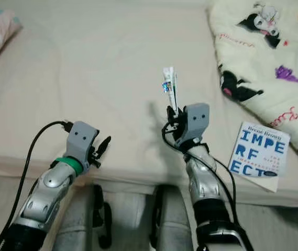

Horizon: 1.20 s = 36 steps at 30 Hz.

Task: Clean up the room

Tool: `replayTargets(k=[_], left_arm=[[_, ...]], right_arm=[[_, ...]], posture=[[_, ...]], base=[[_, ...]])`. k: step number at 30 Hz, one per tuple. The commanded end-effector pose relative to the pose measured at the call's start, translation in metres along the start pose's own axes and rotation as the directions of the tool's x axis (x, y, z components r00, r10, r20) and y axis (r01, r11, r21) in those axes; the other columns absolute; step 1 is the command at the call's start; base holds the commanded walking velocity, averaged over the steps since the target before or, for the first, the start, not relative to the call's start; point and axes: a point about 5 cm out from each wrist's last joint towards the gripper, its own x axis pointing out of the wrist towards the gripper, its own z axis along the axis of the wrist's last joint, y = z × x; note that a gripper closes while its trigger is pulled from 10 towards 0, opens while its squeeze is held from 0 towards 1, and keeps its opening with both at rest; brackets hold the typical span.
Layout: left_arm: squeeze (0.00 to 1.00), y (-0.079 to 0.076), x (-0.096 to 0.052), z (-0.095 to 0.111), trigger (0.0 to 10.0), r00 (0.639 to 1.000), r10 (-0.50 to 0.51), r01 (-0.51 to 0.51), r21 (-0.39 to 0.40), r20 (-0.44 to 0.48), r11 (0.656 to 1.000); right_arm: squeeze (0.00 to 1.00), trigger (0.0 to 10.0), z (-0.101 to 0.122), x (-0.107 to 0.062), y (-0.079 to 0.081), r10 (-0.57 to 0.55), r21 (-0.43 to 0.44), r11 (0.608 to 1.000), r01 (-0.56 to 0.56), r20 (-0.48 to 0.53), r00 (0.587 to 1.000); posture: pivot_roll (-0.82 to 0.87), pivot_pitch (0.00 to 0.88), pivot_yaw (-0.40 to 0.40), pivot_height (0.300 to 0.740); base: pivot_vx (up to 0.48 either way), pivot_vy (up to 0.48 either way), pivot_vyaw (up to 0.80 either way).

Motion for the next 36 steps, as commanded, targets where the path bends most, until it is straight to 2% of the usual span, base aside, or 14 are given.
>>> replayTargets(k=[1, 4, 7, 13, 18, 24, 26, 36], left_arm=[[0.00, 0.002, -0.002, 0.003, 10.0, 0.999, 0.020, -0.019, -0.024, 0.027, 1.000], [0.00, 0.006, 0.000, 0.011, 10.0, 0.996, 0.053, -0.048, -0.064, 0.071, 0.997], [0.00, 0.008, 0.002, 0.014, 10.0, 0.994, 0.075, -0.067, -0.093, 0.082, 0.993], [0.00, 0.009, 0.004, 0.008, 10.0, 0.994, 0.094, -0.087, -0.100, 0.063, 0.991], [0.00, 0.002, 0.005, -0.011, 10.0, 0.997, 0.082, -0.081, -0.099, 0.003, 0.992], [0.00, 0.002, 0.005, -0.026, 10.0, 0.995, 0.095, -0.098, -0.079, -0.043, 0.992], [0.00, 0.003, 0.002, -0.035, 10.0, 0.992, 0.106, -0.111, -0.069, -0.070, 0.991], [0.00, 0.002, 0.002, -0.043, 10.0, 0.989, 0.122, -0.127, -0.067, -0.083, 0.990]], right_arm=[[0.00, 10.0, -0.009, -0.012, 0.002, -0.023, 0.002, 1.000, 0.023, -0.031, 0.999], [0.00, 10.0, -0.027, -0.031, 0.002, -0.069, -0.014, 0.998, 0.068, -0.081, 0.994], [0.00, 10.0, -0.036, -0.037, 0.000, -0.091, -0.028, 0.996, 0.088, -0.118, 0.989], [0.00, 10.0, -0.036, -0.040, -0.004, -0.111, -0.047, 0.993, 0.104, -0.162, 0.981], [0.00, 10.0, -0.041, -0.045, -0.003, -0.108, -0.065, 0.993, 0.097, -0.198, 0.974], [0.00, 10.0, -0.048, -0.049, 0.000, -0.095, -0.067, 0.994, 0.082, -0.224, 0.970], [0.00, 10.0, -0.054, -0.048, 0.006, -0.059, -0.065, 0.997, 0.045, -0.246, 0.968], [0.00, 10.0, -0.053, -0.040, 0.013, -0.017, -0.070, 0.998, -0.001, -0.255, 0.967]], posture=[[-0.06, 0.049, 0.034, 0.625], [-0.06, 0.025, 0.027, 0.630], [-0.05, 0.016, 0.026, 0.640], [-0.05, 0.007, 0.023, 0.660], [-0.05, 0.000, 0.012, 0.685], [-0.05, 0.000, -0.002, 0.700], [-0.04, 0.001, -0.016, 0.715], [-0.03, 0.000, -0.031, 0.740]], base=[[0.000, 0.000, 0.00], [0.000, 0.000, 0.00], [0.000, 0.000, 0.00], [0.000, 0.000, 0.00], [0.000, 0.000, 0.00], [0.000, 0.000, 0.00], [0.000, 0.000, 0.00], [0.000, 0.000, 0.00]])
